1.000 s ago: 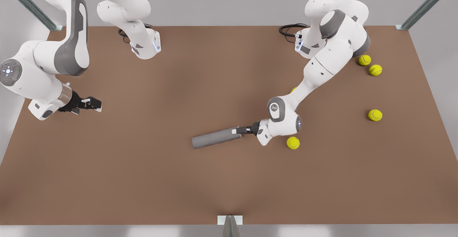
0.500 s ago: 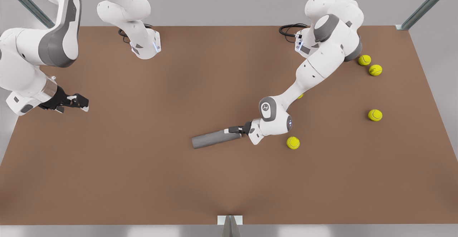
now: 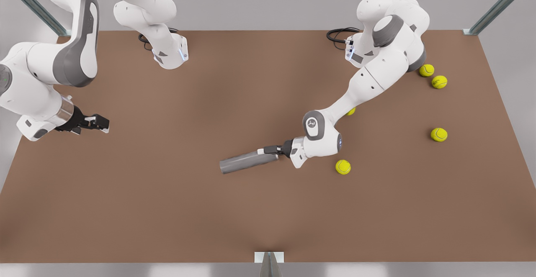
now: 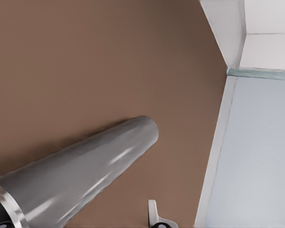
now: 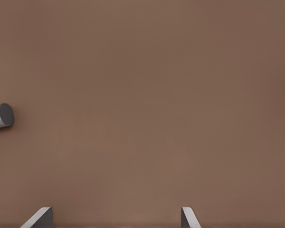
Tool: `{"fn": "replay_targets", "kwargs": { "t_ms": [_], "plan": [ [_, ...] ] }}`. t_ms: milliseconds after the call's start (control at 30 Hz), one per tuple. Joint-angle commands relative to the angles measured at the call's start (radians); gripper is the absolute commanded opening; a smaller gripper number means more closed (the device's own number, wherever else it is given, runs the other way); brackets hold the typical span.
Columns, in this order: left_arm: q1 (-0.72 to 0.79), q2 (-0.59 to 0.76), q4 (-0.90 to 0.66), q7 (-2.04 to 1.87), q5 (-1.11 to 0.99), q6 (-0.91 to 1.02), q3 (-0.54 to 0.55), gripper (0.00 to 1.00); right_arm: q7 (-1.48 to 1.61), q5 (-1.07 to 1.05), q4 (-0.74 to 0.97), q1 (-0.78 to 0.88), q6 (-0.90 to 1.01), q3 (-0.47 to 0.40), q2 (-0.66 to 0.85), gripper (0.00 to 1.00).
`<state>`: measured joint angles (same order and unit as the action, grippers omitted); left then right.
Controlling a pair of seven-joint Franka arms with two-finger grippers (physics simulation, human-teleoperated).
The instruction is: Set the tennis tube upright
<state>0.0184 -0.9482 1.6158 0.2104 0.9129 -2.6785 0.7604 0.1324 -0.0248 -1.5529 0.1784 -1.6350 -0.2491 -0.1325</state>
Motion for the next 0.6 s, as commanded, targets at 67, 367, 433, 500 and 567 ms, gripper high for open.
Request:
{"fn": "replay_targets", "kwargs": {
  "t_ms": [67,367,433,500,567],
  "plan": [
    [-0.063,0.006,0.013,-0.002,0.003,0.017,0.046,1.00,-0.008,-0.001,0.000,0.000,0.001,-0.001,-0.001,1.00],
    [-0.089,0.008,0.023,-0.051,0.003,0.015,0.085,0.39,-0.008,0.000,0.000,0.000,0.001,-0.001,-0.015,1.00],
    [-0.090,0.012,0.023,-0.049,0.001,0.015,0.085,0.31,-0.008,0.000,0.000,0.000,0.001,-0.001,-0.015,1.00],
    [-0.097,0.012,0.023,-0.051,0.003,0.015,0.085,0.23,-0.008,0.000,0.002,0.000,0.001,-0.001,-0.015,1.00],
    [-0.098,0.012,0.023,-0.046,0.000,0.017,0.085,0.21,-0.008,0.000,0.002,0.000,0.001,-0.001,-0.015,1.00]
  ]
}}
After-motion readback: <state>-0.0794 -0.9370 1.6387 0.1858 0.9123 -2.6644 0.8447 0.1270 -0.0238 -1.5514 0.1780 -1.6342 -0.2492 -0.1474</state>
